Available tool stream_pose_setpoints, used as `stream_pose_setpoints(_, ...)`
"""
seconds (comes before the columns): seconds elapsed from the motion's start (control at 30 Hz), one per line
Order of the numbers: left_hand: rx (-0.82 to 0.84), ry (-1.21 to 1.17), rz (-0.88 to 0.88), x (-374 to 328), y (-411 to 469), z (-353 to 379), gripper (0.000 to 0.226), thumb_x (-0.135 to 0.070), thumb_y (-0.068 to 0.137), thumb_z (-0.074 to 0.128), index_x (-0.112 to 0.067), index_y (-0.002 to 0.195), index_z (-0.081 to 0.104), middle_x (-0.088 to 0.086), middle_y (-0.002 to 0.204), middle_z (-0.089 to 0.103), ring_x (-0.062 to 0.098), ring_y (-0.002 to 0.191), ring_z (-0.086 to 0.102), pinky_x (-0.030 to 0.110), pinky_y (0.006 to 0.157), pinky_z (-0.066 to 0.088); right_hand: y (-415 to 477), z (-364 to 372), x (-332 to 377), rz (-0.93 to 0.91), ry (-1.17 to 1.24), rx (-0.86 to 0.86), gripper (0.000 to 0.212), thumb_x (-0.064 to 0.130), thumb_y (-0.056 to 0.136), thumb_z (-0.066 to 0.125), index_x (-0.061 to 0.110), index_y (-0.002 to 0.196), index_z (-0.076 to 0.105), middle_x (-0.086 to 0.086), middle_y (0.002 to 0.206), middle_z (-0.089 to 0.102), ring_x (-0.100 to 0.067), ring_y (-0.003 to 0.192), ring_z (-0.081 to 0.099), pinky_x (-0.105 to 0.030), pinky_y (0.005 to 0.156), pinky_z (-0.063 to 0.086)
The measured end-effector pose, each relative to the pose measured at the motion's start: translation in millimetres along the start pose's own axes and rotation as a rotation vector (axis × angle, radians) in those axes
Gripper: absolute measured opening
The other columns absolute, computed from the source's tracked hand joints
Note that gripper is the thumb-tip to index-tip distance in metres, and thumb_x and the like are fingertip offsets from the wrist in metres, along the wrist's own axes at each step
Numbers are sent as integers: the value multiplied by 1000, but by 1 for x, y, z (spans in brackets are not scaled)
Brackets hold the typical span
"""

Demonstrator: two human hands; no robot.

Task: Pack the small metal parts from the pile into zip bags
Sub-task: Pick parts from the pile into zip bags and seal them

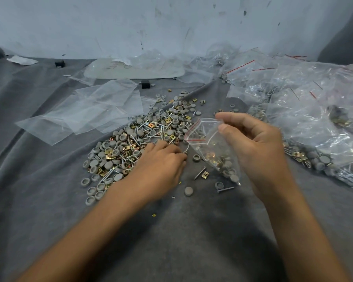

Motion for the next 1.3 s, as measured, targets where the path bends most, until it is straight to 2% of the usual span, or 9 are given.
stream_pose_setpoints(0.17, -51, -122, -47, 18, -6, -34, 40, -35, 106, 37, -24, 139, 55, -6, 141, 52, 20, 127, 41, 40, 109, 31, -1, 1, -2, 9, 1, 27, 20, 9, 93, 71, 27, 99, 79, 1, 92, 78, -4, 80, 66, -17, 73, 54)
stream_pose_setpoints(0.33, -178, -270, -130, 39, -14, -59, 28, -32, 102, 52, -29, 128, 65, -7, 124, 67, 21, 118, 54, 44, 101, 42, -2, 5, -2, 16, 1, 38, 21, 8, 93, 72, 26, 99, 79, 8, 89, 77, -1, 80, 65, -15, 73, 53)
stream_pose_setpoints(0.4, -183, -216, -173, 38, -11, -51, 20, -33, 100, 56, -30, 116, 68, -7, 111, 70, 20, 110, 59, 39, 94, 45, -2, 5, -1, 17, 8, 36, 21, 7, 93, 71, 27, 98, 79, 8, 87, 77, -1, 79, 65, -14, 72, 53)
stream_pose_setpoints(0.6, -112, 32, -15, 22, 5, -13, 30, -33, 102, 48, -40, 128, 62, -6, 115, 55, 21, 108, 44, 38, 93, 38, -1, 5, -2, 25, 11, 40, 21, 7, 92, 72, 25, 99, 78, 10, 83, 76, 0, 76, 65, -14, 69, 52)
stream_pose_setpoints(0.7, -215, 81, 48, 19, 4, -17, 16, -31, 99, 55, -27, 104, 69, -3, 103, 56, 23, 100, 45, 38, 86, 39, -1, 5, -1, 26, 13, 33, 21, 7, 92, 71, 25, 98, 78, 10, 85, 76, -1, 78, 65, -14, 71, 52)
stream_pose_setpoints(0.8, -175, 128, 41, 18, 3, -12, 26, -36, 105, 40, -22, 112, 60, -1, 111, 54, 22, 103, 43, 37, 91, 37, -2, 5, -1, 27, 8, 43, 21, 6, 93, 71, 26, 99, 78, 10, 85, 76, 0, 78, 65, -13, 71, 51)
stream_pose_setpoints(1.0, -442, -542, -122, 32, -7, -65, 11, -35, 105, 44, -29, 99, 52, -9, 82, 60, 8, 74, 54, 34, 64, 45, -3, 4, 2, 40, -32, 76, 21, 8, 93, 71, 27, 100, 78, 3, 91, 78, 1, 78, 65, -12, 72, 52)
stream_pose_setpoints(1.13, -467, -1007, -54, 16, -12, -85, 9, -34, 103, 49, -31, 98, 57, -12, 88, 70, -3, 72, 58, 13, 64, 42, -5, 8, 4, 53, -47, 98, 22, 9, 93, 71, 28, 100, 78, 2, 95, 77, 0, 81, 66, -13, 74, 54)
stream_pose_setpoints(1.3, -350, -937, 24, -9, -12, -70, 16, -27, 100, 61, -32, 115, 59, -15, 88, 65, 0, 71, 59, 19, 67, 43, -4, 5, 5, 44, -22, 87, 19, 9, 94, 71, 25, 101, 79, 1, 94, 78, -3, 85, 68, -18, 77, 55)
Point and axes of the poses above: each hand's wrist, its own y-axis towards the middle knuckle, its own z-axis out of the palm, x = y × z, the point moved 6 cm from there along y, towards the middle knuckle
